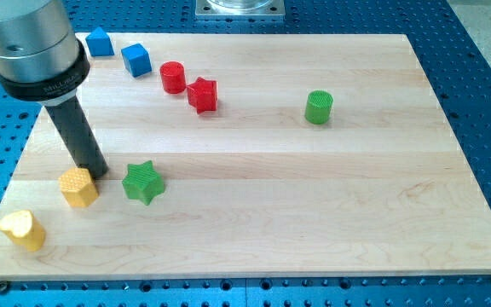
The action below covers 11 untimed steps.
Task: Make a diagonal line with yellow blocks and green star
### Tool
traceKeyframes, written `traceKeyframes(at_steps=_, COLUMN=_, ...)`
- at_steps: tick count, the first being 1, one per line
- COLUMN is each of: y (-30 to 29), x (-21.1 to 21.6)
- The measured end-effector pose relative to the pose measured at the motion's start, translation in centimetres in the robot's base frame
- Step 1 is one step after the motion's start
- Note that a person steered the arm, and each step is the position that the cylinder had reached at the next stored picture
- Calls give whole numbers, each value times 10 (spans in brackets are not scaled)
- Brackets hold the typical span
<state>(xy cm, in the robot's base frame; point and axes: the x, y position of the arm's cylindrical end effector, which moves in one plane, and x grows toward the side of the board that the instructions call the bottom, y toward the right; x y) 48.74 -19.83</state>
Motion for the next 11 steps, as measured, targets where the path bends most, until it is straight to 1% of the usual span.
traceKeyframes(at_steps=1, y=-25, x=-19)
traceKeyframes(at_steps=2, y=0, x=23)
traceKeyframes(at_steps=3, y=8, x=18)
traceKeyframes(at_steps=4, y=58, x=-51)
traceKeyframes(at_steps=5, y=157, x=-38)
traceKeyframes(at_steps=6, y=145, x=63)
traceKeyframes(at_steps=7, y=85, x=55)
traceKeyframes(at_steps=8, y=71, x=39)
traceKeyframes(at_steps=9, y=81, x=42)
traceKeyframes(at_steps=10, y=54, x=80)
traceKeyframes(at_steps=11, y=40, x=79)
